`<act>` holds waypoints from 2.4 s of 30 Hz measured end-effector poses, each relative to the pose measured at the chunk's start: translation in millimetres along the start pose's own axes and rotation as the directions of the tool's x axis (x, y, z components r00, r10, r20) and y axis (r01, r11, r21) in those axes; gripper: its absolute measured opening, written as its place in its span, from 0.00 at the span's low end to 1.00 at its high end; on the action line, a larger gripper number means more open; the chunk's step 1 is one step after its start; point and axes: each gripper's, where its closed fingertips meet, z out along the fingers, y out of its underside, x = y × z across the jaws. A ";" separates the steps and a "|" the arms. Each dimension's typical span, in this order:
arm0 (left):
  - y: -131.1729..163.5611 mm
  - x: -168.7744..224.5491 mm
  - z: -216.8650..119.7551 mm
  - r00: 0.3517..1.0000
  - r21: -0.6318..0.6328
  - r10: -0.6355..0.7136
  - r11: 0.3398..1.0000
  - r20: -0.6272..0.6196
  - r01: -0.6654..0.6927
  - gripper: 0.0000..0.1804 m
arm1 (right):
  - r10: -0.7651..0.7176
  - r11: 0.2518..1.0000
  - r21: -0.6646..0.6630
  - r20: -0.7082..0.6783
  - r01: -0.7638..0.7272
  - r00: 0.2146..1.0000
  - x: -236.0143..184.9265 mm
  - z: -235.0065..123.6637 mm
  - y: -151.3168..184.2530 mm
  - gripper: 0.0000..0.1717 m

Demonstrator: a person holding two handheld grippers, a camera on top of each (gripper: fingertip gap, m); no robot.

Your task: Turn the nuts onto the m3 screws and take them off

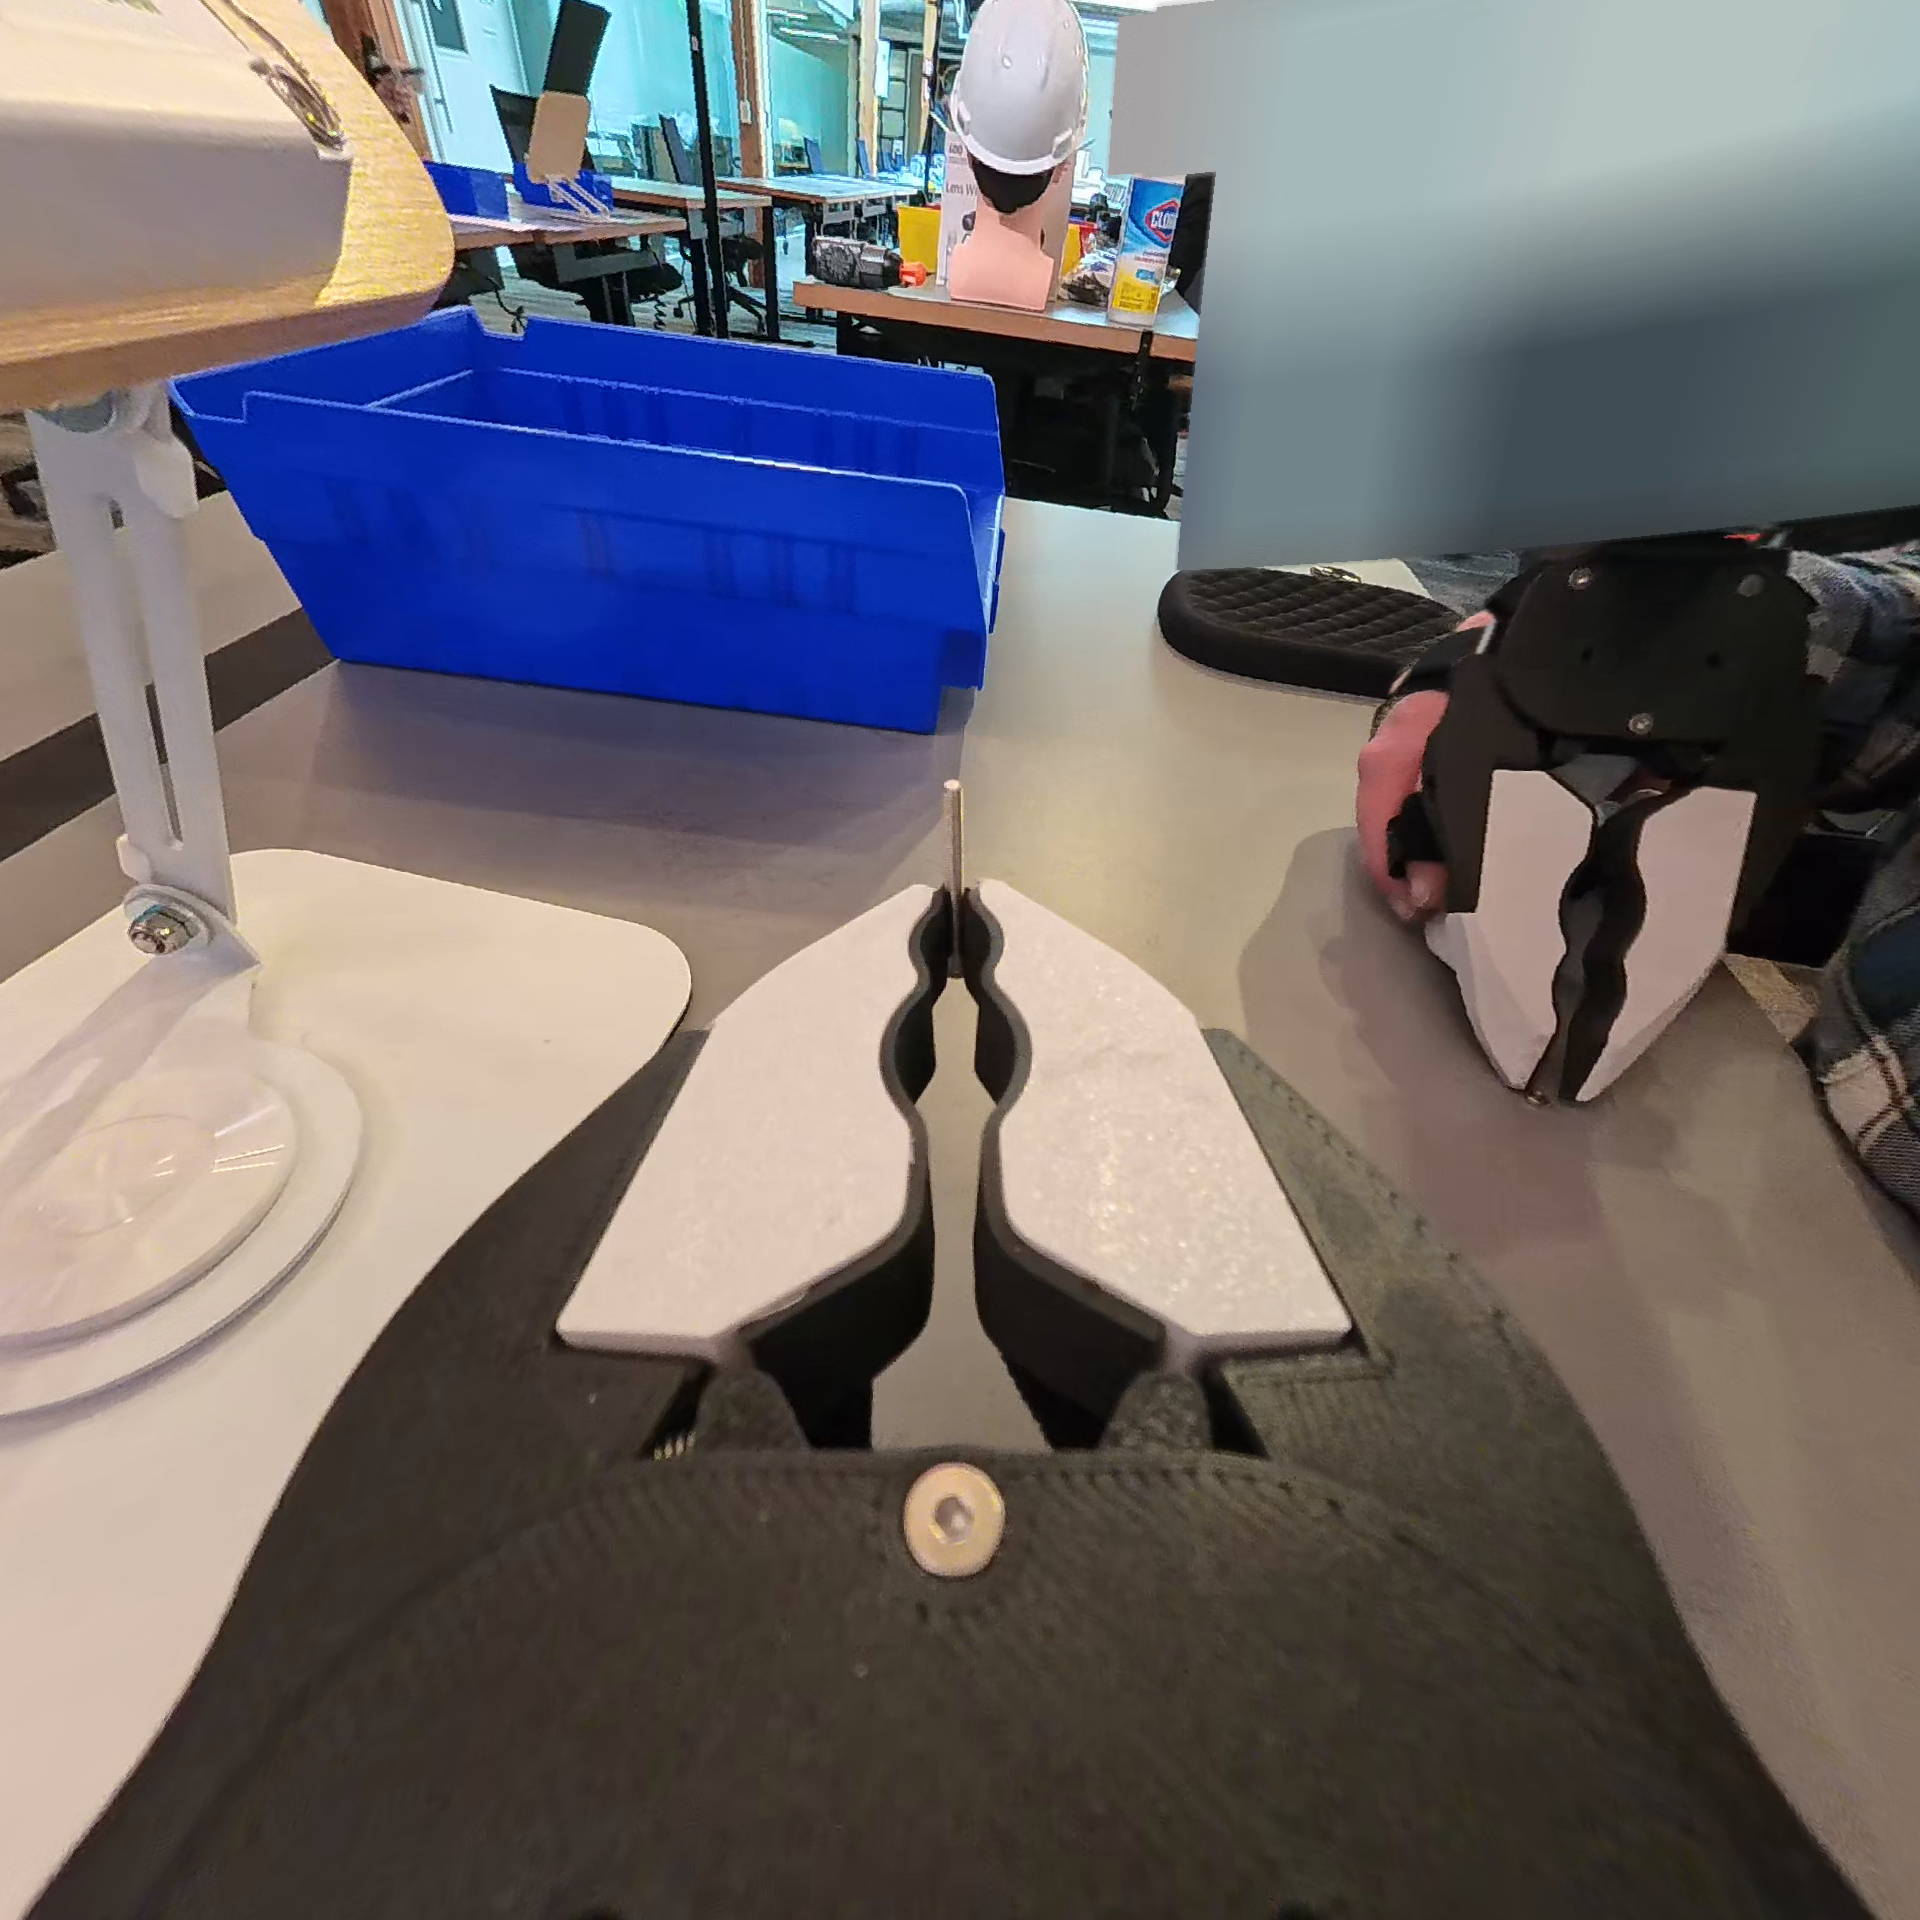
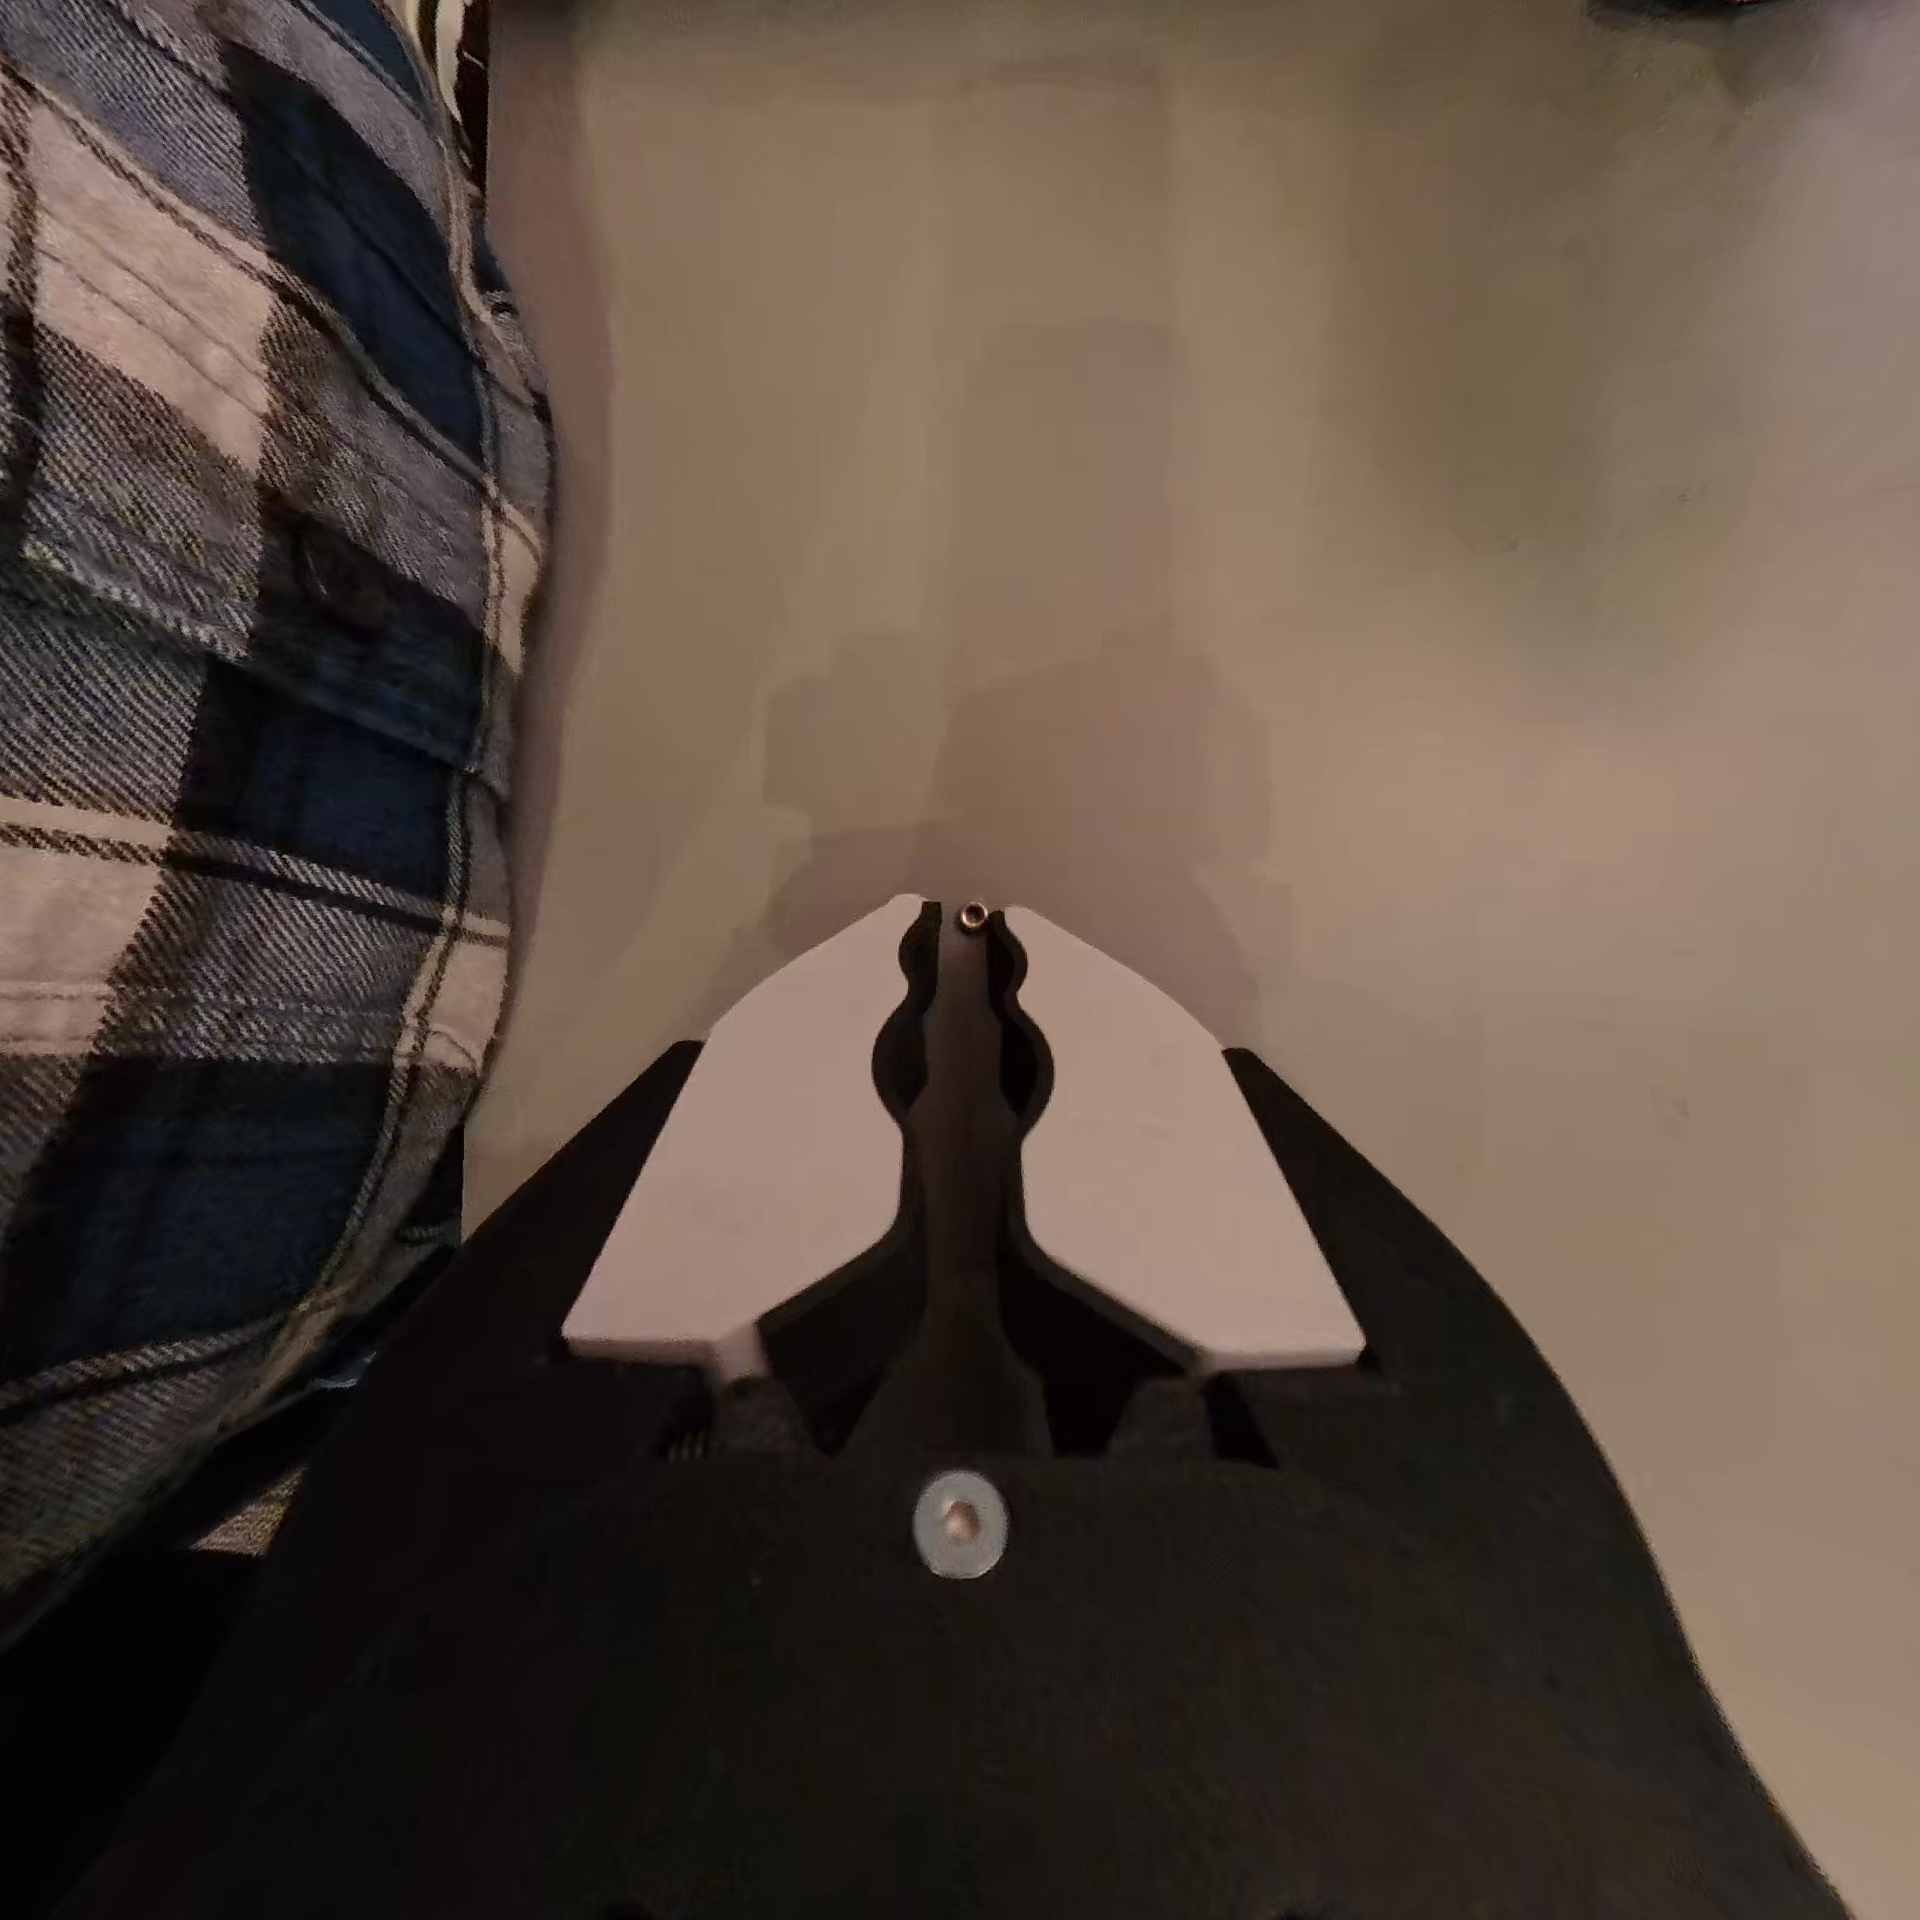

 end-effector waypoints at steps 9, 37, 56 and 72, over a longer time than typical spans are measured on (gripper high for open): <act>-0.5 2.8 0.8 1.000 -0.001 0.004 1.000 -0.011 -0.004 0.01 | -0.111 0.980 -0.170 -0.052 0.101 0.992 2.5 2.1 0.8 0.04; 3.1 36.7 10.4 0.992 -0.020 0.087 0.996 -0.087 -0.089 0.01 | -0.304 0.953 -0.026 -0.088 0.303 0.948 113.7 -82.8 -141.1 0.03; 2.7 41.1 9.5 0.991 -0.013 0.075 0.997 -0.112 -0.077 0.01 | -0.346 0.931 -0.121 0.015 0.345 0.938 119.0 -59.3 -133.6 0.03; 2.9 39.9 9.4 0.991 -0.015 0.080 0.996 -0.106 -0.082 0.01 | -0.354 0.924 -0.135 0.042 0.357 0.934 119.4 -54.5 -130.3 0.03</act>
